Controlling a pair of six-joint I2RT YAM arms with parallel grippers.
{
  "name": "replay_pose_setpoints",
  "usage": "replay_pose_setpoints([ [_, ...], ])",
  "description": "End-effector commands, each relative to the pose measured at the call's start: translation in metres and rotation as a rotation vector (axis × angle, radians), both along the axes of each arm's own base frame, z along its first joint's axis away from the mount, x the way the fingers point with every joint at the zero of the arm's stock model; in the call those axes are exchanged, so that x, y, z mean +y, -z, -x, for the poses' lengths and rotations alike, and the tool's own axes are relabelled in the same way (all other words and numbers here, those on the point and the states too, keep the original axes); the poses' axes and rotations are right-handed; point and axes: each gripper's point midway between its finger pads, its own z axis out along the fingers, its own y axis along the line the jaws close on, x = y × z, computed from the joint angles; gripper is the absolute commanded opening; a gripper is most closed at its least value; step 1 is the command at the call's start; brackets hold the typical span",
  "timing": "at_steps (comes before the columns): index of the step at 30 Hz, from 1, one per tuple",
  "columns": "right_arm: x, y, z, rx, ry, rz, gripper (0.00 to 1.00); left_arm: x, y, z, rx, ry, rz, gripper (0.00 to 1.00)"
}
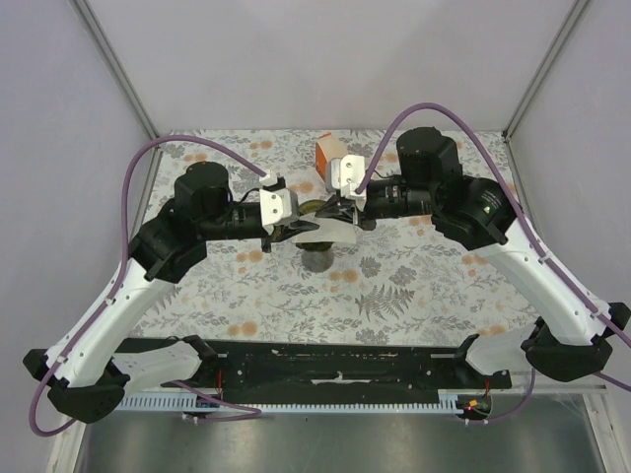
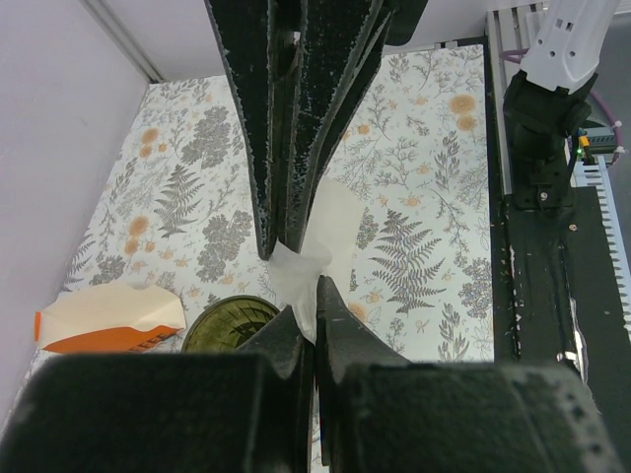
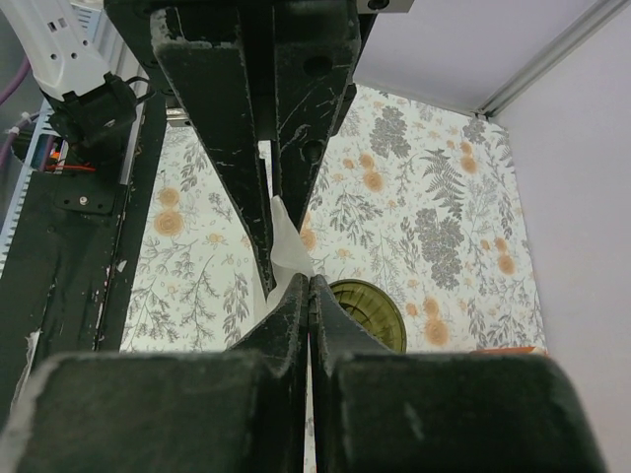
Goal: Place the coffee filter in the dripper
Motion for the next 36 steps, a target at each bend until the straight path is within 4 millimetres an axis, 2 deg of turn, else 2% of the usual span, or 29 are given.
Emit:
replay_pose_setpoints([
  [1,-0.004,-0.018,0.011,-0.020,-0.036,-0.035,0.00,-0.001,-0.018,0.001,-0.043,0.005,0.032,0.02],
  [3,-0.007,-0.018,0.011,-0.016,-0.021,-0.036,0.00,0.000,-0.018,-0.002,-0.045,-0.015,0.030,0.02],
  [7,-0.012,-0.016,-0.003,0.012,0.057,-0.053,0.00,0.003,-0.015,-0.012,-0.046,-0.071,0.025,0.02],
  [10,-0.014,-0.014,-0.014,0.049,0.114,-0.080,0.00,0.006,-0.018,-0.025,-0.055,-0.146,0.038,0.27],
  [13,-0.015,-0.008,-0.024,0.100,0.158,-0.108,0.00,0.009,-0.018,-0.032,-0.076,-0.186,0.033,0.43],
  [17,-0.015,0.003,-0.041,0.166,0.216,-0.127,0.00,0.014,-0.010,-0.038,-0.077,-0.227,0.016,0.59],
  [21,-0.018,0.009,-0.066,0.236,0.317,-0.159,0.00,0.024,-0.017,-0.053,-0.085,-0.344,0.042,0.66],
  [24,-0.024,0.006,-0.086,0.268,0.427,-0.222,0.00,0.028,-0.030,-0.052,-0.061,-0.374,0.097,0.65],
  [26,-0.024,0.003,-0.093,0.302,0.477,-0.274,0.00,0.027,-0.034,-0.048,-0.008,-0.381,0.129,0.60],
  [28,-0.023,-0.002,-0.099,0.364,0.526,-0.347,0.00,0.024,-0.032,-0.043,0.068,-0.376,0.149,0.51],
  [31,-0.020,-0.004,-0.105,0.471,0.572,-0.459,0.00,0.015,-0.018,-0.042,0.261,-0.403,0.165,0.39],
  [33,-0.022,-0.004,-0.106,0.519,0.598,-0.523,0.00,0.009,-0.016,-0.044,0.366,-0.415,0.191,0.38],
  [36,-0.028,-0.003,-0.108,0.537,0.643,-0.593,0.00,0.006,-0.026,-0.051,0.448,-0.432,0.268,0.40],
])
